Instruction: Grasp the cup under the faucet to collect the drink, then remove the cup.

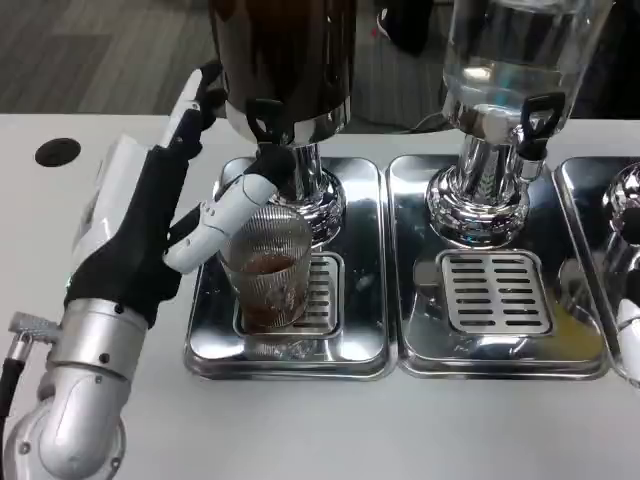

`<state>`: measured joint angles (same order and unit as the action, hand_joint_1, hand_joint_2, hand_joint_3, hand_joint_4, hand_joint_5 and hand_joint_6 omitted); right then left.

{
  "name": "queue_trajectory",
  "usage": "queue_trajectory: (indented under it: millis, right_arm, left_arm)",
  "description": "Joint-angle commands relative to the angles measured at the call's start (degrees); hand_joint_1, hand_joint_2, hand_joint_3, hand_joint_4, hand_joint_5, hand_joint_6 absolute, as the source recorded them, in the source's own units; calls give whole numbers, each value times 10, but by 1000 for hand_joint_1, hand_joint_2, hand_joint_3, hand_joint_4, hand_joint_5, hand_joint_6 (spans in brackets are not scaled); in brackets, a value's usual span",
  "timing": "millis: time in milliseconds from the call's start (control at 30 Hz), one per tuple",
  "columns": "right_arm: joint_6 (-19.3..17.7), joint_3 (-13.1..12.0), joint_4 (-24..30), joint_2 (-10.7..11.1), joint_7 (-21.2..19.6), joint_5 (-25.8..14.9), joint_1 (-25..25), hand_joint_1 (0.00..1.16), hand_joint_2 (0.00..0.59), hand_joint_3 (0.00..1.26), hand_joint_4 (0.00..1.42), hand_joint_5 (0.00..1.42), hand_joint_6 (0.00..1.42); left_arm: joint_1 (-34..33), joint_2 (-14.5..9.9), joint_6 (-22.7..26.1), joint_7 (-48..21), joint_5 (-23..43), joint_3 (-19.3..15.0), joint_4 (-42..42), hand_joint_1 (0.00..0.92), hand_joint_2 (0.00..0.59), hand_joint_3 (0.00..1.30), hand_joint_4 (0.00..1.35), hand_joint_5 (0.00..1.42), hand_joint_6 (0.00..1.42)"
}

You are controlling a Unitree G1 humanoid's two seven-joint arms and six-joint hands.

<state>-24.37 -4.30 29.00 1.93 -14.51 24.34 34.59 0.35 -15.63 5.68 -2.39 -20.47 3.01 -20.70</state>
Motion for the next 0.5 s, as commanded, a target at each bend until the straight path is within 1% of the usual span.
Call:
queue_trajectory:
  millis: [33,167,300,400,500]
  right_arm:
    - [-12,1,10,-4,1,0,8,758,446,422,409,358,394]
    - [-14,4,11,-7,0,3,11,758,446,422,409,359,394]
    - [-17,5,10,-8,0,5,14,758,446,422,409,359,394]
    - [-20,5,10,-9,1,7,16,758,446,422,409,359,394]
    - [-22,6,9,-9,3,8,17,759,446,422,409,361,395]
  left_arm:
    - [16,-10,-15,-9,7,-14,-15,0,26,0,0,66,118]
    - [28,-22,-20,-22,11,-28,-23,0,13,0,0,28,7]
    - [42,-41,-26,-35,8,-40,-31,0,7,0,0,6,0]
    - [63,-66,-39,-41,-5,-55,-42,0,7,0,0,0,0]
    - [86,-88,-56,-48,-5,-75,-48,0,7,0,0,0,0]
